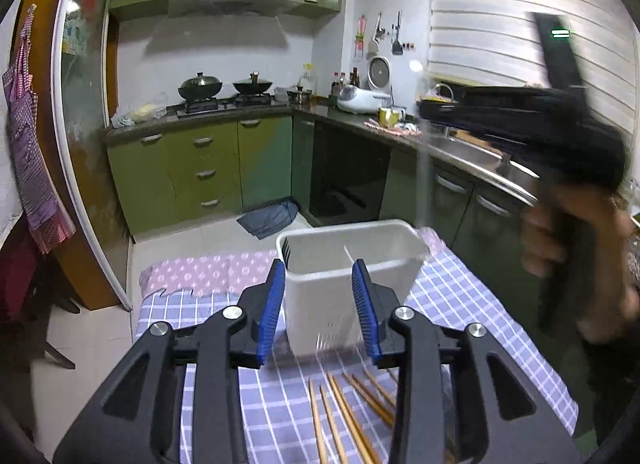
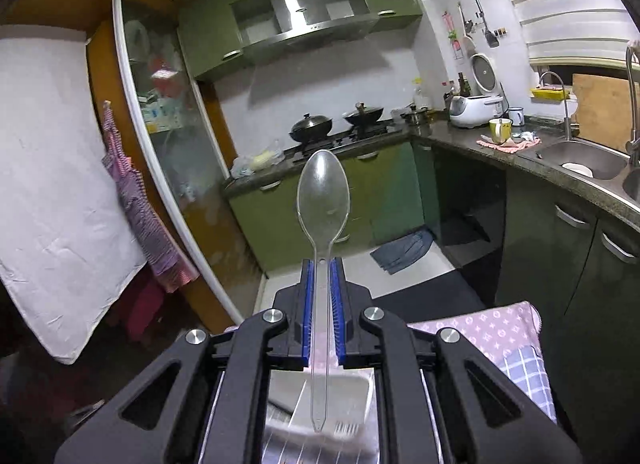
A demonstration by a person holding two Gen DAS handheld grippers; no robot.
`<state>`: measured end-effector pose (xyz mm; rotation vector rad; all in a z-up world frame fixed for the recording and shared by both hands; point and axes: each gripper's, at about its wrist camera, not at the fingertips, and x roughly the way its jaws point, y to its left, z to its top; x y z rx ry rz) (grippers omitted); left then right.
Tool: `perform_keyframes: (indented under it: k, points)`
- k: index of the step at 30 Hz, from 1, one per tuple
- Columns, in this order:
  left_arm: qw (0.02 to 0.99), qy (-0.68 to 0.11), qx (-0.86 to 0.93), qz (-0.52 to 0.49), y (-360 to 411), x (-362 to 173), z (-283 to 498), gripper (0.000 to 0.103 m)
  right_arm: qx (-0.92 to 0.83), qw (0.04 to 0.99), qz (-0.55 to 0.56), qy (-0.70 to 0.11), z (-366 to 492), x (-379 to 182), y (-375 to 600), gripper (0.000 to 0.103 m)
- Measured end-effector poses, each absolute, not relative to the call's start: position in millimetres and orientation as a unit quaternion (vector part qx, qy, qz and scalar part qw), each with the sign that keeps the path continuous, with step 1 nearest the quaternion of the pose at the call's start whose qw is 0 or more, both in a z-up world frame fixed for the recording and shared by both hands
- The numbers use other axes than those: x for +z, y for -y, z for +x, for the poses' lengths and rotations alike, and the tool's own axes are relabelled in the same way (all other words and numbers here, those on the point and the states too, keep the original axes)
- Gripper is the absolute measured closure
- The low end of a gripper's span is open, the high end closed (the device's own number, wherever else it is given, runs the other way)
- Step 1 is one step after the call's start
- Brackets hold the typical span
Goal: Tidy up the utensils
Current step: 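Drop the fork into the white caddy with the left tool while the right tool carries the spoon there, then grasp a wooden chopstick with the left tool while the right tool grasps another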
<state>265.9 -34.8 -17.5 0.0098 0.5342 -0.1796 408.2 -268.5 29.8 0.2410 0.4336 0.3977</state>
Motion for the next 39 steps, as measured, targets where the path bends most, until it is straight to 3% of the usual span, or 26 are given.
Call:
perform_keyframes:
  k: [18, 19, 21, 23, 31, 37, 39]
  points:
    - [0.934, -0.343, -0.096, 0.031, 35.8, -38.2, 245.9, 0.067, 0.198, 0.947, 0.012, -0.252, 373.3, -47.3, 259.5, 0.092]
    - [0.933, -0.346, -0.096, 0.033, 36.8, -39.4, 244.9, 0.067, 0.198, 0.947, 0.007, -0.253, 370.1, -49.4, 258.6, 0.09]
    - [0.929, -0.354, -0.1, 0.036, 37.8, -41.3, 241.4, 0.067, 0.195, 0.947, -0.002, -0.256, 364.4, -53.1, 257.0, 0.074]
    - [0.925, -0.364, -0.099, 0.047, 39.3, -44.4, 237.9, 0.067, 0.194, 0.946, -0.009, -0.26, 357.4, -54.0, 257.3, 0.067]
    - [0.895, -0.432, -0.102, 0.044, 43.0, -70.2, 242.1, 0.067, 0.194, 0.941, -0.01, -0.277, 318.5, -47.5, 282.7, 0.067]
    - [0.84, -0.532, -0.092, 0.045, 47.2, -116.4, 260.2, 0.068, 0.202, 0.906, -0.039, -0.369, 296.3, -64.4, 301.7, 0.067]
    - [0.82, -0.565, -0.087, 0.038, 48.0, -132.2, 267.9, 0.077, 0.208, 0.885, -0.048, -0.414, 293.1, -80.7, 305.4, 0.067]
